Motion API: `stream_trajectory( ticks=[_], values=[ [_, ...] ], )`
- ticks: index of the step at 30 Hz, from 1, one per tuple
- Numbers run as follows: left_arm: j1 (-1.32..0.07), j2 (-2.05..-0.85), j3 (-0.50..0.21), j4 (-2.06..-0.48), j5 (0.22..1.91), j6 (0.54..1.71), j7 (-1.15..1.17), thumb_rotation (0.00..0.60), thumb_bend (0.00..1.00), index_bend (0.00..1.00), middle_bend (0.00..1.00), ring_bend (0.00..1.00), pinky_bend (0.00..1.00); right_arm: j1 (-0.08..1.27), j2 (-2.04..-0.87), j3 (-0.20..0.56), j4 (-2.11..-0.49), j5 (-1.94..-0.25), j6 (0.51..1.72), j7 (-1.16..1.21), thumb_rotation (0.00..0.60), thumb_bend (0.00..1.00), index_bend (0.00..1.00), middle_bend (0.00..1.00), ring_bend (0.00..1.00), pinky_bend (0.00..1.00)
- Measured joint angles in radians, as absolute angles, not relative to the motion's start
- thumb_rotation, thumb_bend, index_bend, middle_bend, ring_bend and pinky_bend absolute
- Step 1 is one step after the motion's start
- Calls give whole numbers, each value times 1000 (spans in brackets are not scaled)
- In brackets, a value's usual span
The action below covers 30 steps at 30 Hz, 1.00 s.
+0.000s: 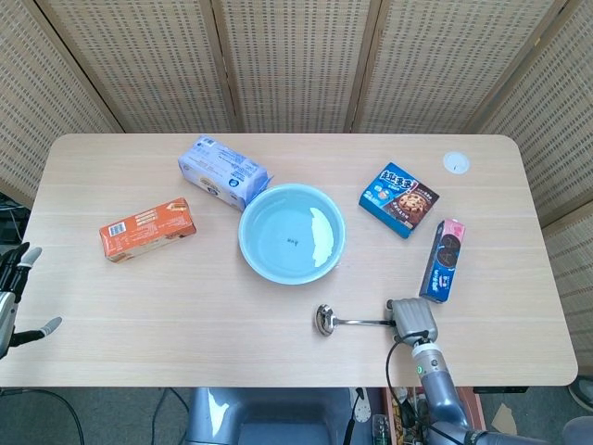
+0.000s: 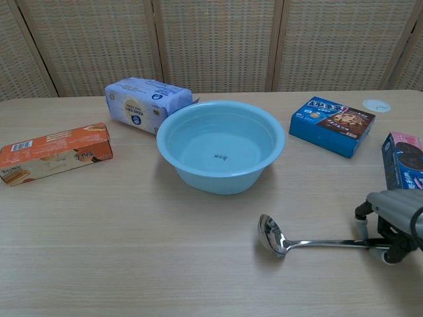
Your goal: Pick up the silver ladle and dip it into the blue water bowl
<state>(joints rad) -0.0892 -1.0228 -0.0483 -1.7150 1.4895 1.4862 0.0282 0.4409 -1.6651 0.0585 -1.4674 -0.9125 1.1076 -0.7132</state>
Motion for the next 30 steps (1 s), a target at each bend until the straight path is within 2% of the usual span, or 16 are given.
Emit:
stream_trajectory(
  ticks=[4,17,30],
  values=[
    [-88,-1022,-48,-1716,1491,1488,25,600,0,0,0,0,0,434,-1623,57,-1508,-955,1106,-647,600,866,717,952,893,1000],
    [-87,-1024,-45,-1717,1496,1491,31,600,0,0,0,0,0,424,-1442,56,-1714,-1077,1100,-508,600,868,724,952,893,1000],
    [-94,-1018,-55,-1714,1474,1475,11,600,0,0,0,0,0,488,-1332,122,-1930,-1060,1131,-620,600,868,724,952,893,1000]
  ],
)
